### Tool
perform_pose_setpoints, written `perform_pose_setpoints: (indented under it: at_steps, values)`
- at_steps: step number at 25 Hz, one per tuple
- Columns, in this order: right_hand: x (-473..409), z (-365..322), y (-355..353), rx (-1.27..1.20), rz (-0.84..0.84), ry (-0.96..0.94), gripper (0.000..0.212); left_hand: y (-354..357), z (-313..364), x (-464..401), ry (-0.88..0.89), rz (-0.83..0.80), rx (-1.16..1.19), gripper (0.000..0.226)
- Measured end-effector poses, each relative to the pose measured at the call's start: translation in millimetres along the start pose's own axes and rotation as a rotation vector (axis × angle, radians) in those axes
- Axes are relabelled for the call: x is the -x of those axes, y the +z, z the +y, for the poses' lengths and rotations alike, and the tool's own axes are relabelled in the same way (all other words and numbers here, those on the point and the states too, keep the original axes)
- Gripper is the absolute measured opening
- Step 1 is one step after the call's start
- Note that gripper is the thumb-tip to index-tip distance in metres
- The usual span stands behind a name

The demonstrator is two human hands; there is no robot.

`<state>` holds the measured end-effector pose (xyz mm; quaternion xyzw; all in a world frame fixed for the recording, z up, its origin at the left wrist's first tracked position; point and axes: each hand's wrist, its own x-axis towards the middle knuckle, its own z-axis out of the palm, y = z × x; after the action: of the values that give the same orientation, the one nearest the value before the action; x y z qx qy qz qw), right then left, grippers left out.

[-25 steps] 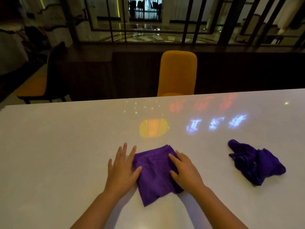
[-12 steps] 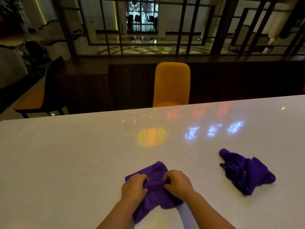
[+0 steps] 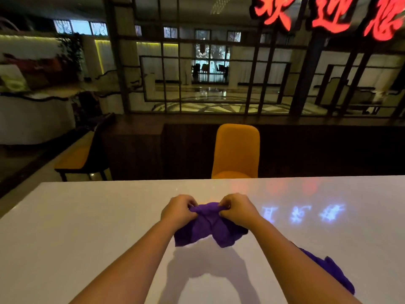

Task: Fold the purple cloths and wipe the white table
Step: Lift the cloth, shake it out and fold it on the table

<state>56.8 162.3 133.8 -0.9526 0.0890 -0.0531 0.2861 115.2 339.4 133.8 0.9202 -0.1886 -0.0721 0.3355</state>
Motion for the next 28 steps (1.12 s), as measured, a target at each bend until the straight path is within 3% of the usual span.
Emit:
perform_pose_setpoints:
  at_steps: [7,14,21,28]
  values:
    - [-18,-7,-135,0.032,0.07,-0.204,0.013,-50,110,-9,0.094,0.127,0.054,0.016]
    - [13,31,-216,0.06,0.16,-0.177,0.014,-30,194,-14,0.222,0.108,0.067,0.02]
    - [44,130,-282,0.071,0.133,-0.122,0.013,55,286,-16,0.253,0.053,0.088,0.024]
    - [56,291,-334,0.081,0.069,-0.057,0.012,210,374,-42,0.195,0.028,0.111,0.02]
